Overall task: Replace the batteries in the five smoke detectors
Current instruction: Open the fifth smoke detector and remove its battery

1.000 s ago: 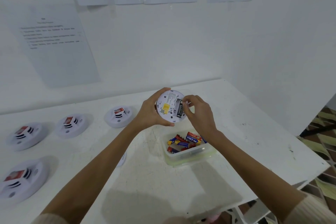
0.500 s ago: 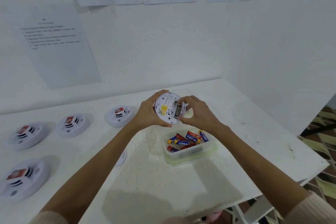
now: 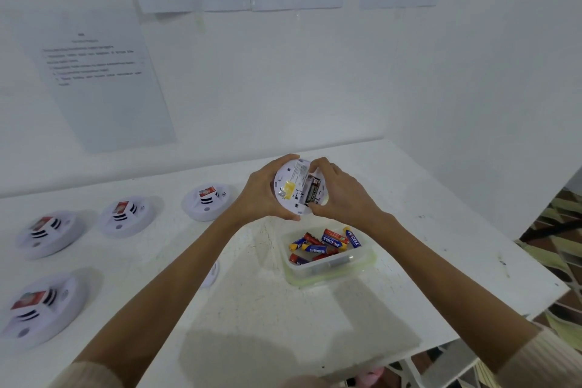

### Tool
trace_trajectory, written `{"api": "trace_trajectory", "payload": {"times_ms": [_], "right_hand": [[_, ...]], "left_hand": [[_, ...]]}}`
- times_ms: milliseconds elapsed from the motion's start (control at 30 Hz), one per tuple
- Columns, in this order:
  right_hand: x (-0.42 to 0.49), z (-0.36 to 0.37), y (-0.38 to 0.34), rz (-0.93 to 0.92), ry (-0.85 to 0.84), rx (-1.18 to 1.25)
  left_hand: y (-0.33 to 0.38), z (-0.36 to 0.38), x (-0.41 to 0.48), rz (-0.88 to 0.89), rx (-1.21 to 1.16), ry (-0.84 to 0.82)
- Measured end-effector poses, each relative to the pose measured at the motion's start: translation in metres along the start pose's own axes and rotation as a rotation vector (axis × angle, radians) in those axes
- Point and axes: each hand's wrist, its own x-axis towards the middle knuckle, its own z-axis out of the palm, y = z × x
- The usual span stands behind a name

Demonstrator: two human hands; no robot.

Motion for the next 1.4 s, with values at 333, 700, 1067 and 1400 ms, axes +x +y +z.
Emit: {"api": "trace_trajectory", "payload": {"times_ms": [333,700,1067,1400], "right_hand": [[-0.001,0.006,-0.011,0.017,-0.027,-0.108],[0.002,0.002,0.004,-0.019,0.063,0.096],[-0.004,0.021,0.004,0.087,0.425,0.168],[0.001,0.036,-0.003,0.161,0.434,0.240]], "left_hand": [[0.002,0.000,-0.002,-0.009,-0.026,0.020],[-0.002,0.011,-0.010,-0.047,-0.040,-0.020],[0.001,0.006,0.000,-0.022,-0.006,0.090],[-0.003,0.009,-0.004,-0.002,0.003,0.073]]}}
